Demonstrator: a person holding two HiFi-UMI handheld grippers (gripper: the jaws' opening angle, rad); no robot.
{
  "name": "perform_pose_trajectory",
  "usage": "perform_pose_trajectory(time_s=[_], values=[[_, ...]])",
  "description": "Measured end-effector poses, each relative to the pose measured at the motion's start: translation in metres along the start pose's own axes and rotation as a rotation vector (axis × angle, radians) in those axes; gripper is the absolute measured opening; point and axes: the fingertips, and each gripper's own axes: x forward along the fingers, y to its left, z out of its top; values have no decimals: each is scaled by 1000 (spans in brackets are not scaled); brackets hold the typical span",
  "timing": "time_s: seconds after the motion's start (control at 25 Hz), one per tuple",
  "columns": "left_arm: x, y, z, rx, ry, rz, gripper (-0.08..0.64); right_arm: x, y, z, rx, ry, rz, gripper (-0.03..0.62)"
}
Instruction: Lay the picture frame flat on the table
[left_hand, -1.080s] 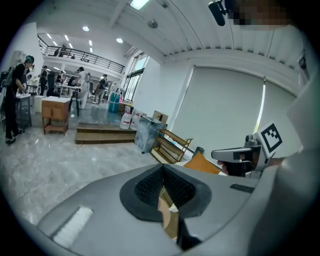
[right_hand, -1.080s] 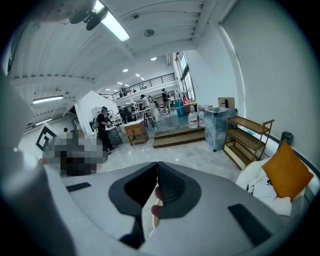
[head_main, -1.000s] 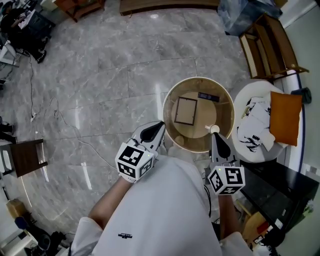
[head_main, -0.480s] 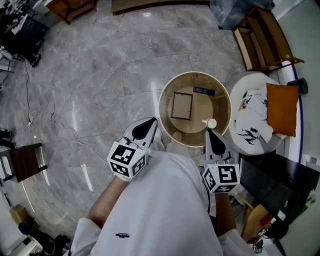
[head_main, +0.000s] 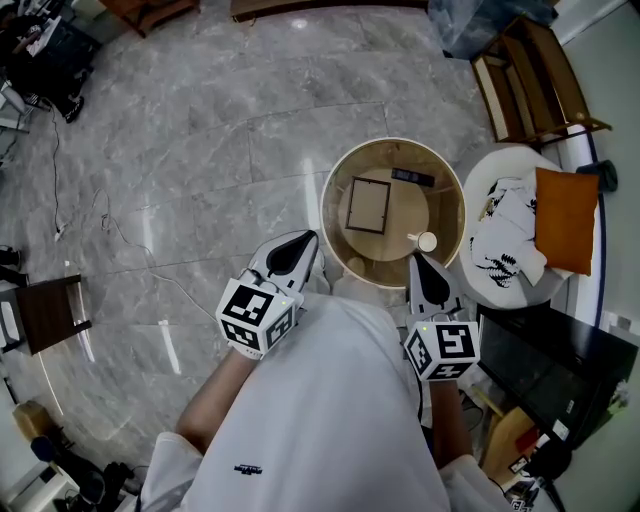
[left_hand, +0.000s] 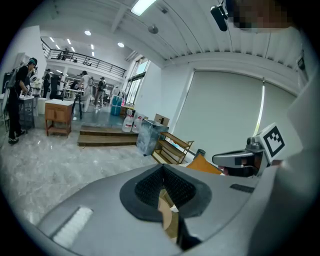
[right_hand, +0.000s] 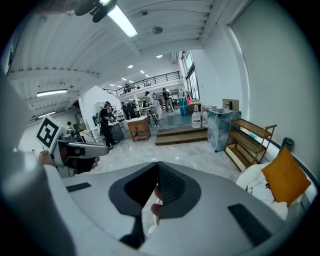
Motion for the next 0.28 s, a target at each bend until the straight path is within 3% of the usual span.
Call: perform_pose_trajectory(time_s=[0.28], values=[[1,0,-1,-2,1,-8,5,0,2,1,-13,0,6,5]])
